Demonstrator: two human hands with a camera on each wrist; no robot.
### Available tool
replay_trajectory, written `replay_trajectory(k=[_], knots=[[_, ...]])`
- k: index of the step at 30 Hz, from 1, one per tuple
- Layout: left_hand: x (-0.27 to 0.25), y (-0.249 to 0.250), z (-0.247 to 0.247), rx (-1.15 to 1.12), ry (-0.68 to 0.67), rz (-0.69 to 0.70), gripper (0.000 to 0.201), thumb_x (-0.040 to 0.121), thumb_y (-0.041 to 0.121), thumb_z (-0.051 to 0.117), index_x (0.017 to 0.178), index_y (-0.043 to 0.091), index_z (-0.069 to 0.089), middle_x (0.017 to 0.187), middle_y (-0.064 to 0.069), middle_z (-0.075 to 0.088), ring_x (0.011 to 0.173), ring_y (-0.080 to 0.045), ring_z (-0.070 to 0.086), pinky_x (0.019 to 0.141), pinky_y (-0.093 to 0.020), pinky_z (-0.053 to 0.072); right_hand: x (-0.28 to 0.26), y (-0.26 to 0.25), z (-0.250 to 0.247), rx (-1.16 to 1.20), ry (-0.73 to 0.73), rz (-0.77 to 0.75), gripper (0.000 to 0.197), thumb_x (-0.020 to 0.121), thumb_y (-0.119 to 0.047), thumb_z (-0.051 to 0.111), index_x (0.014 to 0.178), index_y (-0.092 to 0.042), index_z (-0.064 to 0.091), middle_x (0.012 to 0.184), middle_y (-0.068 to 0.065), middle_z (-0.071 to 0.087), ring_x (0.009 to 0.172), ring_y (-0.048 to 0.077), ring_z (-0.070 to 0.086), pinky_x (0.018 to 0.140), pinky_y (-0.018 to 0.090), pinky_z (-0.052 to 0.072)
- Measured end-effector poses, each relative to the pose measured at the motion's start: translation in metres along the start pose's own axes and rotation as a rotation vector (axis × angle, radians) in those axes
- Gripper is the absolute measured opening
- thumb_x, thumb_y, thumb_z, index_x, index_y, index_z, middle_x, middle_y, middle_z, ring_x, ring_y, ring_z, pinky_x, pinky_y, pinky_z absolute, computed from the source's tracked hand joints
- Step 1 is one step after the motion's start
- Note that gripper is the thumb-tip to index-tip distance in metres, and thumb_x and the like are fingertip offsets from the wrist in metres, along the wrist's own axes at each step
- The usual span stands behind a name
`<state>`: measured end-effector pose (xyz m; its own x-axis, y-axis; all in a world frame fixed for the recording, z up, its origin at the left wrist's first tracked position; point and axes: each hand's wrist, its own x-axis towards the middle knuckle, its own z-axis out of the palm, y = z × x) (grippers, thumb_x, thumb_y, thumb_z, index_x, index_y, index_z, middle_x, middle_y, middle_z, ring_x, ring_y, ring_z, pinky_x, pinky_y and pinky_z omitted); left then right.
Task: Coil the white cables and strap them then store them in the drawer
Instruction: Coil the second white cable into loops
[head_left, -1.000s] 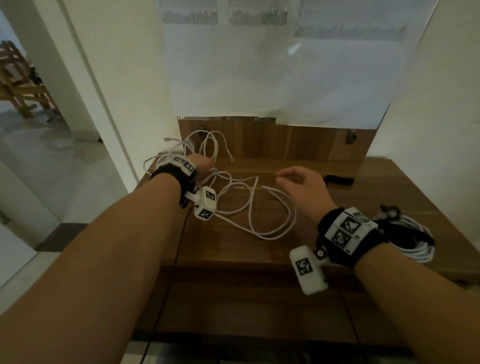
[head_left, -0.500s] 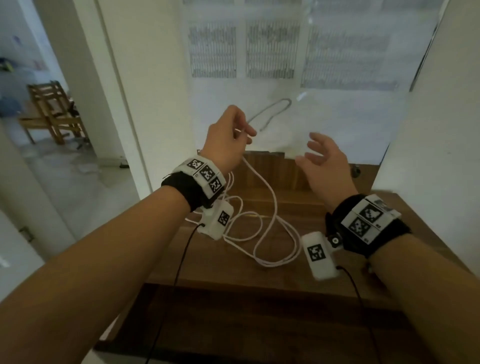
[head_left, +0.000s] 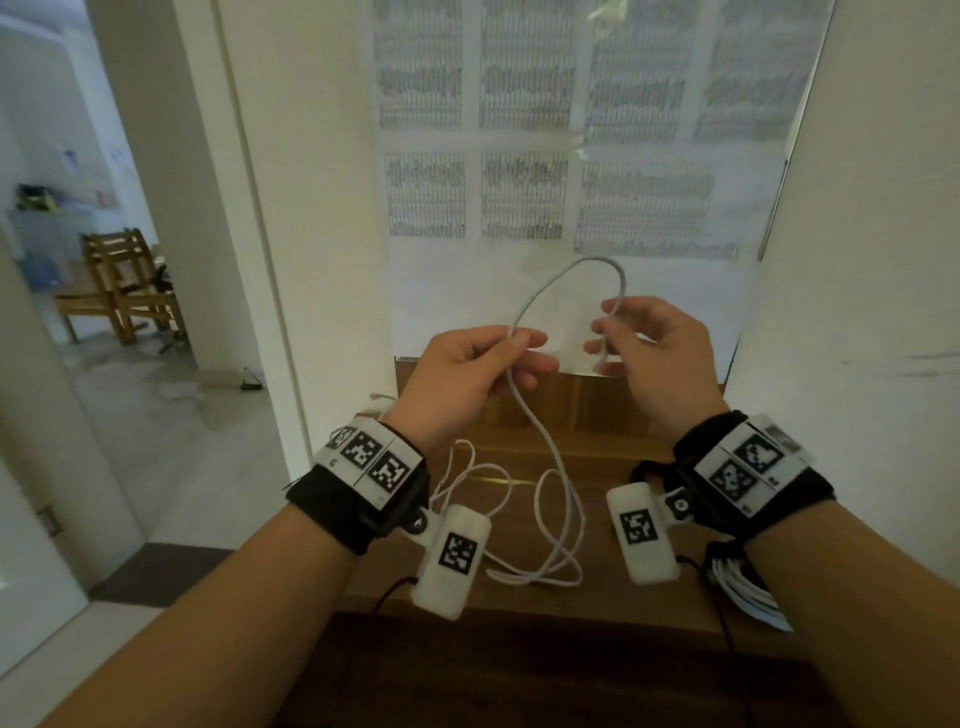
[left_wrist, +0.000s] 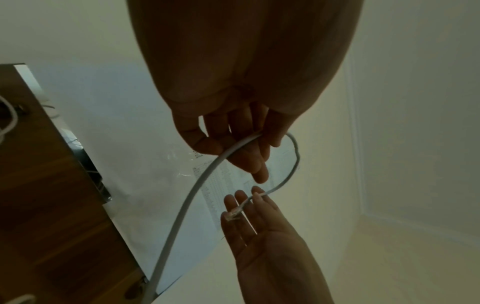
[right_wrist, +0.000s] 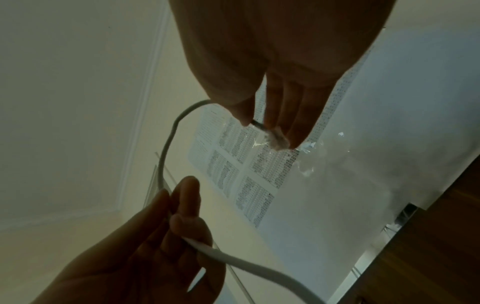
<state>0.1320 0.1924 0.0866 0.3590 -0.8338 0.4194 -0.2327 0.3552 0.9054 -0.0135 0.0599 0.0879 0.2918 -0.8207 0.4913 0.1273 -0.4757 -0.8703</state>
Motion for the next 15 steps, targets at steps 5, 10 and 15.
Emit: replay_trajectory(k=[5,10,15], knots=[[-0.004,0.012,0.015,0.099,0.028,0.229,0.016,0.093,0.012,0.066,0.106,0.012,0.075,0.099,-0.003,0.078,0.095,-0.016,0.073,0.088,-0.029,0.057,-0.018,-0.023,0.001,0.270,-0.215,0.204,0.031,0.093,-0.002,0.065,0.118,-0.012,0.050,0.088,0.017,0.077,0.070,0.030,0.075,0.062,0.035,0.062],[-0.002,0.006,0.027,0.201,0.028,0.394,0.019,0.092,0.012,0.068,0.107,0.018,0.075,0.122,0.005,0.068,0.112,-0.006,0.064,0.093,-0.025,0.052,-0.024,-0.031,0.006,0.366,-0.329,0.367,0.029,0.094,-0.010,0.065,0.122,-0.011,0.058,0.089,0.014,0.073,0.065,0.020,0.073,0.058,0.033,0.061],[-0.004,-0.006,0.027,0.431,-0.105,0.583,0.034,0.099,0.027,0.052,0.128,0.014,0.064,0.135,0.000,0.062,0.136,-0.011,0.047,0.113,-0.031,0.037,-0.024,-0.029,0.001,0.374,-0.519,0.443,0.023,0.102,-0.014,0.047,0.108,-0.009,0.069,0.090,0.010,0.073,0.075,0.018,0.071,0.064,0.029,0.059]])
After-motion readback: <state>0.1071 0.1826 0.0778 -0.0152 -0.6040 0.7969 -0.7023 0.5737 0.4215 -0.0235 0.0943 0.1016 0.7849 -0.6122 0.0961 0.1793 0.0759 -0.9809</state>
